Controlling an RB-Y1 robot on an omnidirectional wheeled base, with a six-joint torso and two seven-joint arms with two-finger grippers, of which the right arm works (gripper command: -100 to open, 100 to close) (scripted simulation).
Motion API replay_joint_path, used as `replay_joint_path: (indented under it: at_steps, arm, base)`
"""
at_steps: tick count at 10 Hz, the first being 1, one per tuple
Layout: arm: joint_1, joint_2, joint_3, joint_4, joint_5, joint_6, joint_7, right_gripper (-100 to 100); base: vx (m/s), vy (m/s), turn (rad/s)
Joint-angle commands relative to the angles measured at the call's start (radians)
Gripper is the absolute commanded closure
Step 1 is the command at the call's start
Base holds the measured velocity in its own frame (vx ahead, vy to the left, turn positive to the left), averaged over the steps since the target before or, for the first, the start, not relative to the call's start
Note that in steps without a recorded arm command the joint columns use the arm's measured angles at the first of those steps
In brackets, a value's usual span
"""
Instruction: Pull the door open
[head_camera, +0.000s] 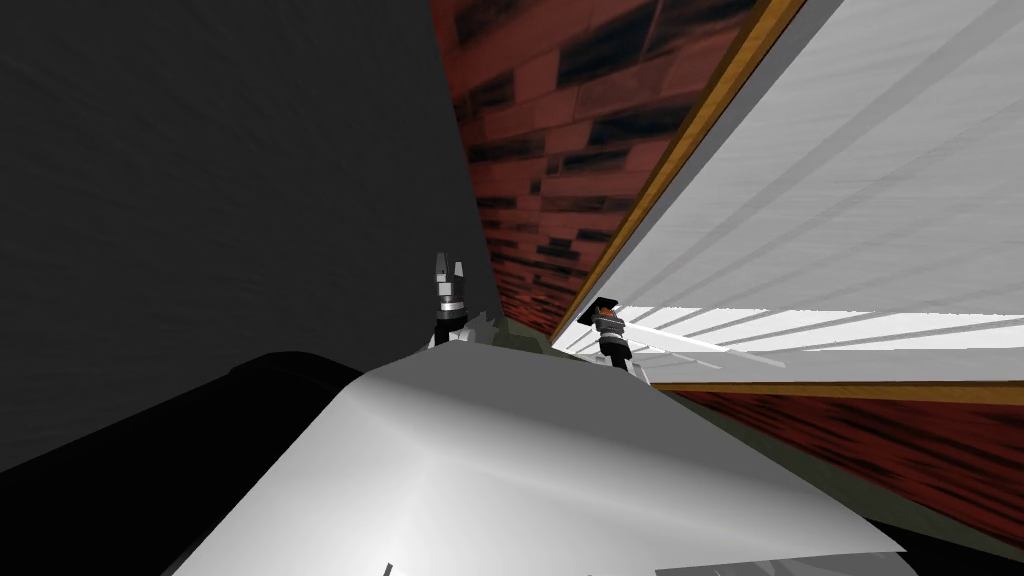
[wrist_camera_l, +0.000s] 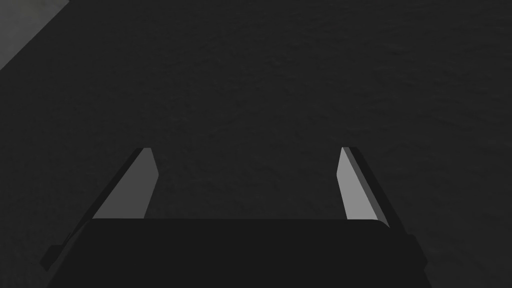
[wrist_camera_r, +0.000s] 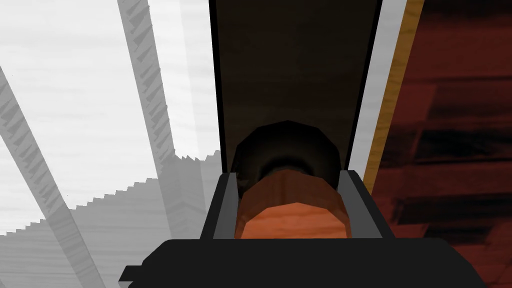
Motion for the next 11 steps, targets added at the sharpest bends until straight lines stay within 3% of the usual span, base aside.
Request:
replay_joint_path:
  at_steps: [1, 3, 11]
  arm:
    - [0.001, 0.0, -0.001, -0.001, 0.0, 0.0, 0.0, 100]
    - [0.001, 0.0, -0.001, -0.001, 0.0, 0.0, 0.0, 100]
    - [-0.029, -0.02, 0.014, 0.039, -0.152, -0.018, -0.207, 100]
  base:
    - [-0.01, 0.001, 0.003]
    - [-0.003, 0.0, 0.001]
    - [-0.07, -0.011, 0.075]
